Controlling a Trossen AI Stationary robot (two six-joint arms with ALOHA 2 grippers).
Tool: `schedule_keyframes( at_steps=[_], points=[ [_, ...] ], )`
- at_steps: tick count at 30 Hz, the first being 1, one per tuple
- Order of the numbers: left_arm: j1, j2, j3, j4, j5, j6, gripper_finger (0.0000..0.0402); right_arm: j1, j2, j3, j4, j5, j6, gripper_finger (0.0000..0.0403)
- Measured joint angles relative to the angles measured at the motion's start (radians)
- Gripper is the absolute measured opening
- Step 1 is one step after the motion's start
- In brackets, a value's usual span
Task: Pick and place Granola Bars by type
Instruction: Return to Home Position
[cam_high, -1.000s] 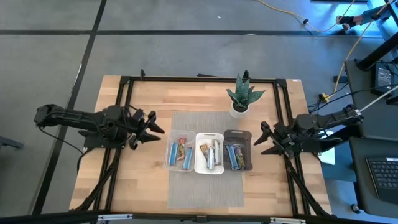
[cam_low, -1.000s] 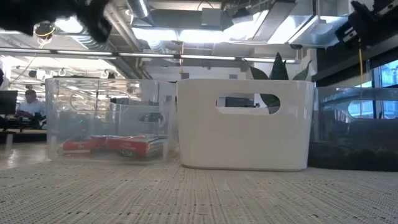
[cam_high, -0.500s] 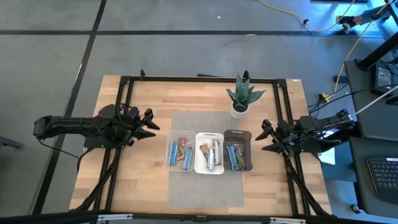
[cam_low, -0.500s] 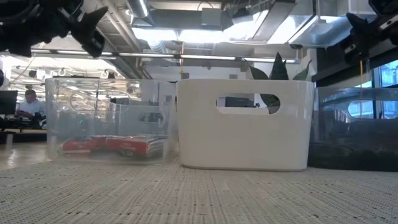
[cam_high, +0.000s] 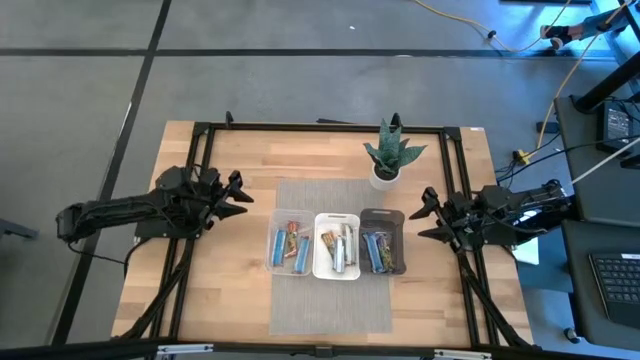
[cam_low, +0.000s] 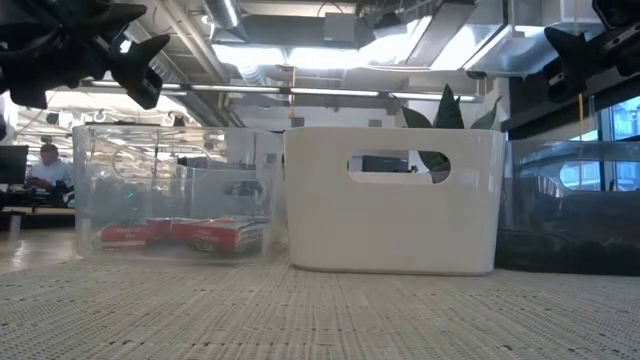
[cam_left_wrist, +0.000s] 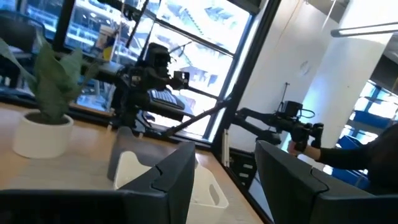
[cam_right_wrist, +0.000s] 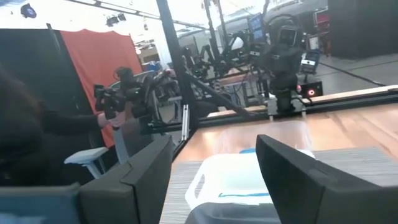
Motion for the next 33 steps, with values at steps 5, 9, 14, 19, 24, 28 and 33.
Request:
schedule_keyframes(
  at_steps=[5, 9, 14, 19, 24, 28, 33],
  points=[
    [0.097, -0.039, 0.000, -0.007, 0.106, -0.028, 0.0162, -0.021, 0.000, 0.000, -0.019, 0.000, 0.002, 0.0236],
    [0.169, -0.071, 0.000, -0.008, 0.201, -0.063, 0.0162, -0.035, 0.000, 0.000, -0.034, 0.000, 0.000, 0.0236],
    [0.241, -0.110, 0.000, -0.010, 0.269, -0.099, 0.0162, -0.035, 0.000, 0.000, -0.035, 0.001, -0.002, 0.0236],
    [0.285, -0.135, 0.000, -0.041, 0.299, -0.115, 0.0162, -0.035, 0.000, 0.001, -0.076, 0.059, 0.001, 0.0236],
    [0.289, -0.136, 0.000, -0.039, 0.306, -0.115, 0.0162, -0.035, 0.000, 0.001, -0.070, 0.078, 0.002, 0.0236],
    [0.289, -0.148, 0.000, -0.038, 0.303, -0.139, 0.0162, -0.035, -0.001, 0.001, -0.079, 0.078, 0.006, 0.0236],
    [0.266, -0.168, 0.000, -0.042, 0.105, -0.099, 0.0162, -0.035, -0.001, 0.001, -0.086, 0.118, 0.029, 0.0236]
  ],
)
